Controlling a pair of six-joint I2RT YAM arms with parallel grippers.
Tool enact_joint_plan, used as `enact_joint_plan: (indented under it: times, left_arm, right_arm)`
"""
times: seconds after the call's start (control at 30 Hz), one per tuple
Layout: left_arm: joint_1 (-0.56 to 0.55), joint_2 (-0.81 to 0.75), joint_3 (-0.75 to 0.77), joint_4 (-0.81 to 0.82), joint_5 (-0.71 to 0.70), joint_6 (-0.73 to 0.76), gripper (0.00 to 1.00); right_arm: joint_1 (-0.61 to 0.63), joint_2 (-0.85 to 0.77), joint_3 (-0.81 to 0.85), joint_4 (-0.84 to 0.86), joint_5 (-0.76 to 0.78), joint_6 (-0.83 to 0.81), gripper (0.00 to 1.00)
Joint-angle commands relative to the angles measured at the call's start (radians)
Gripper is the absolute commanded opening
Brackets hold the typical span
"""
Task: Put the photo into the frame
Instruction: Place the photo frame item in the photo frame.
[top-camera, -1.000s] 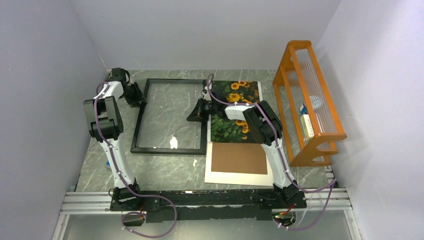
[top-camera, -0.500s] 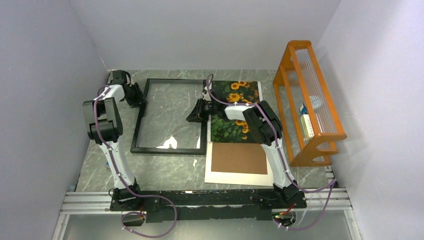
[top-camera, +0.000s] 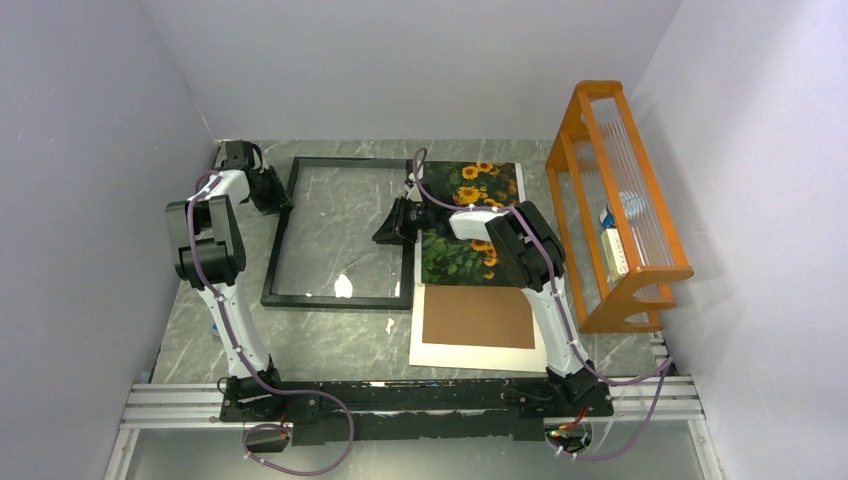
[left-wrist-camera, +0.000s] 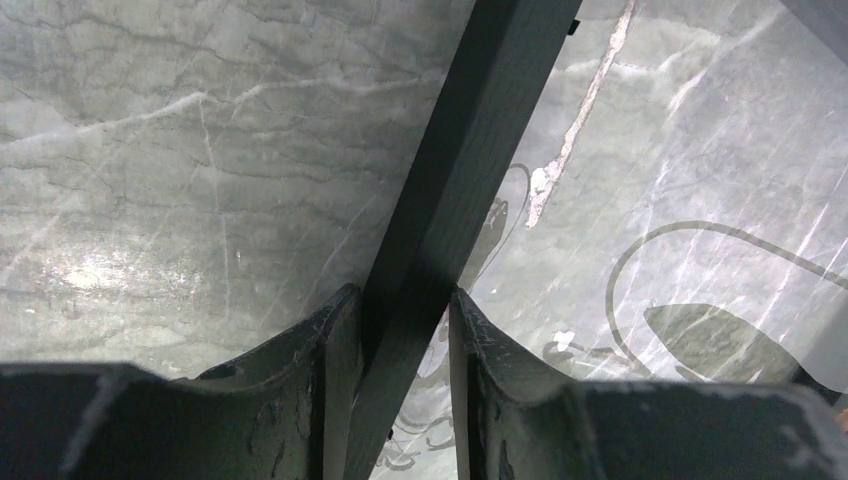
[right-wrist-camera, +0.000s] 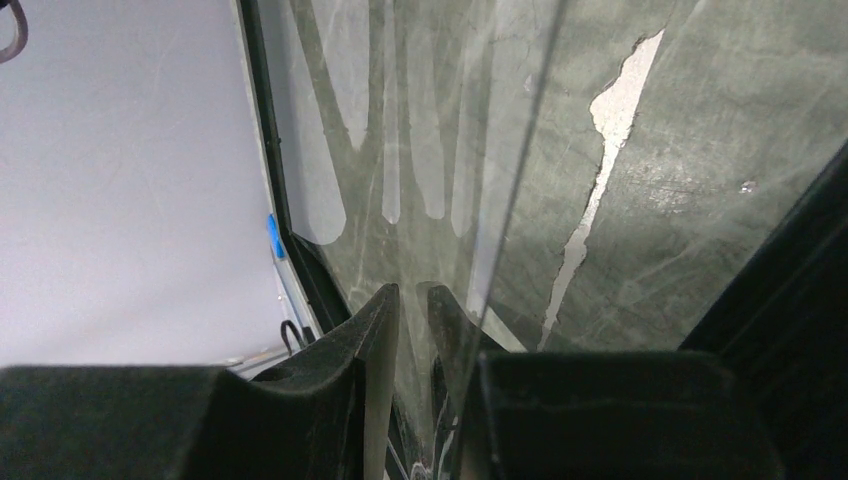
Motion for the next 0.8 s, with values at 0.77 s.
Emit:
enact_joint_plan:
  times: [0.77]
  left_arm:
    - [0.086,0.032,-0.065,0.002,0.077,0.017,0.35]
  right_arm:
    - [-0.036,-0.17,-0.007,-0.215,0.085,-0.065,0.6]
